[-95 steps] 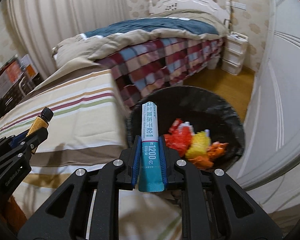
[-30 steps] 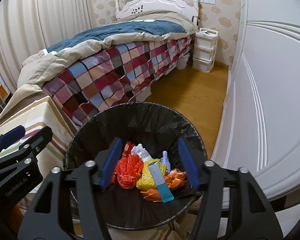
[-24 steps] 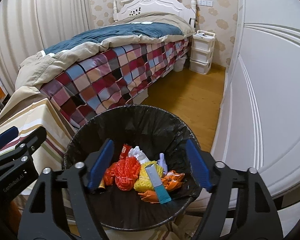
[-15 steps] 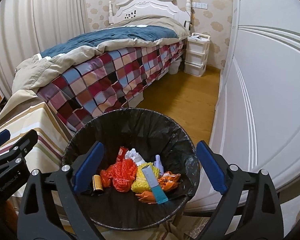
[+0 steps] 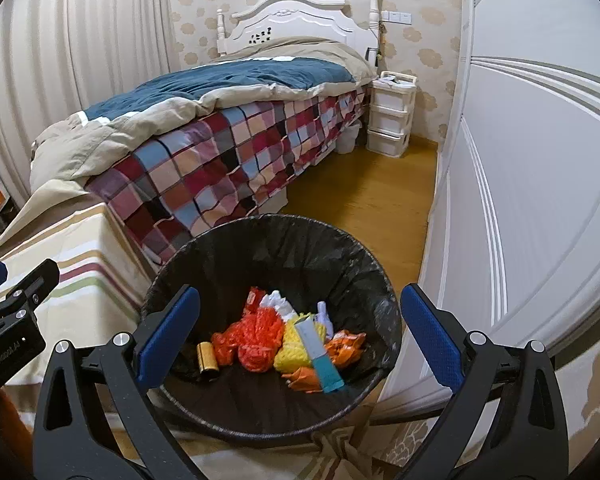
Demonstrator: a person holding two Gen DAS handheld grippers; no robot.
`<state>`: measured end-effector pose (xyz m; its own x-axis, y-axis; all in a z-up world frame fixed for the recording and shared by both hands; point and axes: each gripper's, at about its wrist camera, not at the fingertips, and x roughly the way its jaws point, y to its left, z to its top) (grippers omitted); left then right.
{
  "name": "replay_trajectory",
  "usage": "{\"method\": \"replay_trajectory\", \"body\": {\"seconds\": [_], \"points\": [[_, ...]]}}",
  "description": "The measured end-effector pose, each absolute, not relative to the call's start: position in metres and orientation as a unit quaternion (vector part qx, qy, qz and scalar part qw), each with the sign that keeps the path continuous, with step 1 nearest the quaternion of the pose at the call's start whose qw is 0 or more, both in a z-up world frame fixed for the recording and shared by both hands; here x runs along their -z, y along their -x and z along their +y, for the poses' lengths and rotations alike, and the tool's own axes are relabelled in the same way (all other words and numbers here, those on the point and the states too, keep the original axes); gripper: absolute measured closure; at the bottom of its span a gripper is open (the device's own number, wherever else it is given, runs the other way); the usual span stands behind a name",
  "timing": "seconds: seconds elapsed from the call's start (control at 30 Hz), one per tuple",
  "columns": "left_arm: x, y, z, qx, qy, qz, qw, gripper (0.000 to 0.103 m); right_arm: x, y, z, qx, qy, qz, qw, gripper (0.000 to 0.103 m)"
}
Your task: Collect trash
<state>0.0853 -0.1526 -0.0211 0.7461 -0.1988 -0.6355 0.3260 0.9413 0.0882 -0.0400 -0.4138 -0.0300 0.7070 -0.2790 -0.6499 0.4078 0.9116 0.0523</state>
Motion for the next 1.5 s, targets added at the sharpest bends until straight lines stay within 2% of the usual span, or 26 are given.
{"method": "replay_trajectory", "body": {"seconds": [0.77,1.5], "points": [[-0.005,-0.026,-0.087,0.124,-0.069,0.301,0.943,0.013,-0.001,0.091,-0.354,0.141,-0.079,0.309,0.937,0.005],[-0.007,0.004,-0.039,0.075,-0.035,0.287,0.954,0.013,-0.012,0.115,-0.324,0.105,-0.06,0.287,0.95,0.005]]}}
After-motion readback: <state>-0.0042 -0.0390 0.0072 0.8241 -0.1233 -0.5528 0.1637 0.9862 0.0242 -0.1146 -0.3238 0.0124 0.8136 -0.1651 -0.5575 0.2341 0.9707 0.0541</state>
